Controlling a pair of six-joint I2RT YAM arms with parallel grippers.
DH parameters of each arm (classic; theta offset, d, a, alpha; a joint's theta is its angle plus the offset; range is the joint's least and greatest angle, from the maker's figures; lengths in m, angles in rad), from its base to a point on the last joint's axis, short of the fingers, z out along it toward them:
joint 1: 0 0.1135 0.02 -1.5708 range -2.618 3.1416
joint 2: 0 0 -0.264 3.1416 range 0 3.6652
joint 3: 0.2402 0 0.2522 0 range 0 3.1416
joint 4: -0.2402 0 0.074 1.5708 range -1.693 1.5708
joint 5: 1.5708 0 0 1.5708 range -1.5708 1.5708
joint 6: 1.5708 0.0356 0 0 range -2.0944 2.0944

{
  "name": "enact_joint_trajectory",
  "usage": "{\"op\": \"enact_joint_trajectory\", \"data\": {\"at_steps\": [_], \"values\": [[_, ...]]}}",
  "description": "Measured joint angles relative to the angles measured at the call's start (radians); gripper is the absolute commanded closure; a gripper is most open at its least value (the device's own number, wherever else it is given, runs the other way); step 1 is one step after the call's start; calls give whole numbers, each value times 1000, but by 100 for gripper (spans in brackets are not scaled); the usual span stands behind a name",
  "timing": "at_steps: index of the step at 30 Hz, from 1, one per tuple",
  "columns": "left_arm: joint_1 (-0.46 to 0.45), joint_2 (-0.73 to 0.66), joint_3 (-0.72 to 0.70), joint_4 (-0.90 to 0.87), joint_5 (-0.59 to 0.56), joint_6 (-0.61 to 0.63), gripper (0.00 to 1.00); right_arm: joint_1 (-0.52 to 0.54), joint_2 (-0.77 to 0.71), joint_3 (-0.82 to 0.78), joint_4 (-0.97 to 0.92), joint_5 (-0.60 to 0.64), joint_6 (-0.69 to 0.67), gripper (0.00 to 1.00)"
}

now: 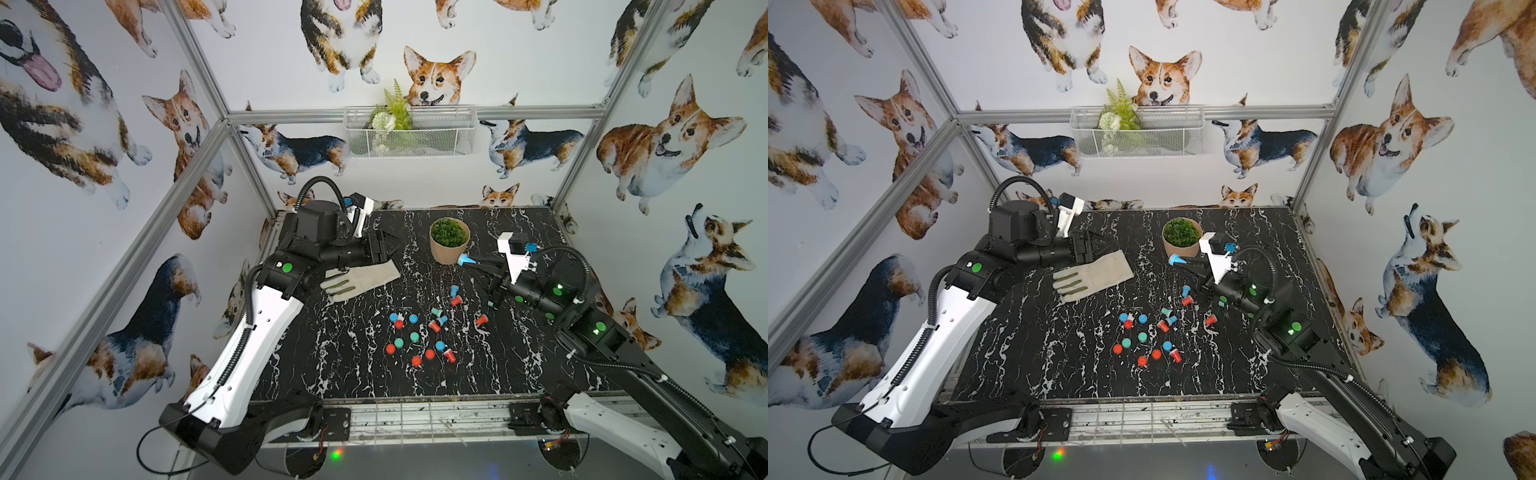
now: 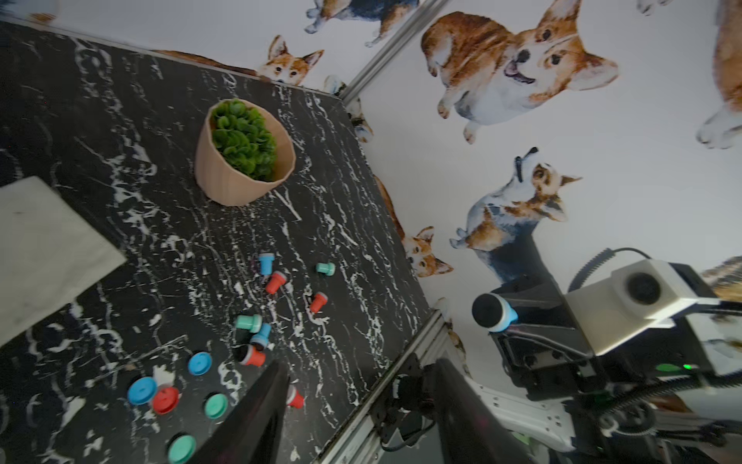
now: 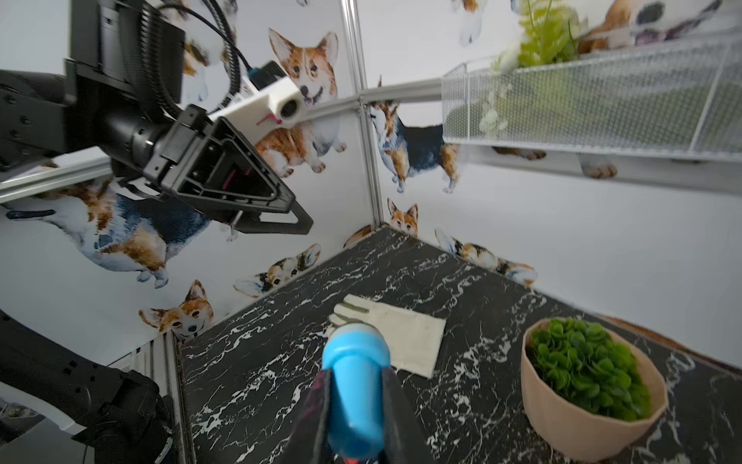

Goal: Close the stamp cap
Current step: Close the cover of the stamp.

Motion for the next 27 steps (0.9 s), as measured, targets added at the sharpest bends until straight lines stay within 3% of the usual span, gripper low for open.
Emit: {"op": "enact_joint_trajectory", "data": {"at_steps": [10,18,27], "values": [[88,26,-134,-36,-235,213,38,121,274,128,-331,211,122,100],[104,37,-261,52,-395,317,37,141,415,139,-526,224,243,100],[106,28,-351,99,-504,346,37,162,517,70,-591,159,362,100]]}}
